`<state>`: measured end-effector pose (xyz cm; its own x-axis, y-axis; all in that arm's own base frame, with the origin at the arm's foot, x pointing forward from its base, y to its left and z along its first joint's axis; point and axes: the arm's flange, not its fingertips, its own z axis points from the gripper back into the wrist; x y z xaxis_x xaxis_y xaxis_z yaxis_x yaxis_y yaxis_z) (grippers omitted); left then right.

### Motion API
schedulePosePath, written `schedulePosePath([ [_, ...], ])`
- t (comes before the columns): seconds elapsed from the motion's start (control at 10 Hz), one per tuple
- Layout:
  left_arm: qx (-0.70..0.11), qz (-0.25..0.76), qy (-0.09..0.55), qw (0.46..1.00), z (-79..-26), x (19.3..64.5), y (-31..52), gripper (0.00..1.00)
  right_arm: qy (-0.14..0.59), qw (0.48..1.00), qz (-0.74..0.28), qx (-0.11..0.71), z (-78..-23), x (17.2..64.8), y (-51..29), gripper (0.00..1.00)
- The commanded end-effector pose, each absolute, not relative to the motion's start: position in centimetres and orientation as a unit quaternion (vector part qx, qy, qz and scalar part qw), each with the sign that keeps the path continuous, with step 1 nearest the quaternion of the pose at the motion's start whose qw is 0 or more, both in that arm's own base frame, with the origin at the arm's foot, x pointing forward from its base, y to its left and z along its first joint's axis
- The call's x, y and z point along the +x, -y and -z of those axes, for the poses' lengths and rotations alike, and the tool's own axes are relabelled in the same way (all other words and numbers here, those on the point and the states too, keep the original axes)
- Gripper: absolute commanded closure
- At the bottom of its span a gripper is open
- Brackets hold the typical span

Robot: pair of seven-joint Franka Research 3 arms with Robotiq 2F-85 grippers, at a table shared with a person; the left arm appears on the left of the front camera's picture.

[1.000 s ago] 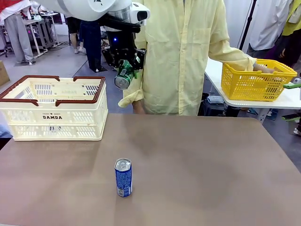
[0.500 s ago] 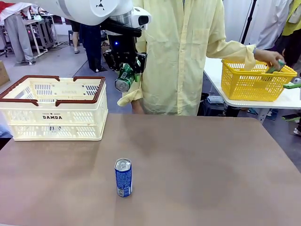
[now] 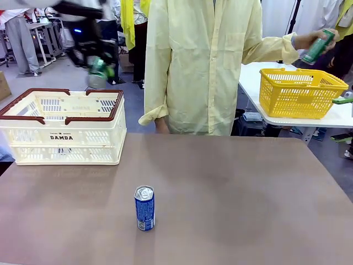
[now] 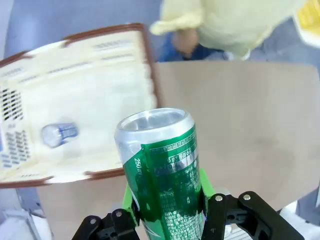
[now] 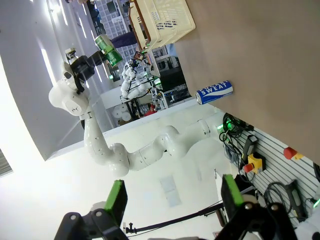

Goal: Place the drinks into the Shopping basket.
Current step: Pick up one drink and place it into the Shopping basket.

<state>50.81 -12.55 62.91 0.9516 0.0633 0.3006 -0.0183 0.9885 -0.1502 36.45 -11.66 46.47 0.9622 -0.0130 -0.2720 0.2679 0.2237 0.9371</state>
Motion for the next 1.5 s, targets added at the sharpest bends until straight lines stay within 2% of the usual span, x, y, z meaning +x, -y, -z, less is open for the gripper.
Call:
schedulePosePath([
  [0.0,-0.097,-0.034,0.161,0.982,-60.6,50.6,8.9,1.00,-0.109,0.776,0.089,0.615,-46.9,36.3,11.8,0.00],
  [0.3,-0.120,-0.015,0.113,0.986,-55.0,53.5,3.5,1.00,-0.109,0.776,0.089,0.615,-46.9,36.3,11.8,0.00],
  [0.6,-0.091,-0.023,0.108,0.990,-49.8,54.6,3.5,1.00,-0.109,0.776,0.089,0.615,-46.9,36.3,11.8,0.00],
  [0.9,-0.098,-0.043,0.097,0.990,-47.1,56.5,3.1,1.00,-0.109,0.776,0.089,0.615,-46.9,36.3,11.8,0.00],
  [1.0,-0.106,-0.081,0.100,0.986,-45.8,58.3,1.9,1.00,-0.109,0.776,0.089,0.615,-46.9,36.3,11.8,0.00],
  [1.4,-0.123,-0.121,0.132,0.976,-45.3,59.5,1.7,1.00,-0.109,0.776,0.089,0.615,-46.9,36.3,11.8,0.00],
])
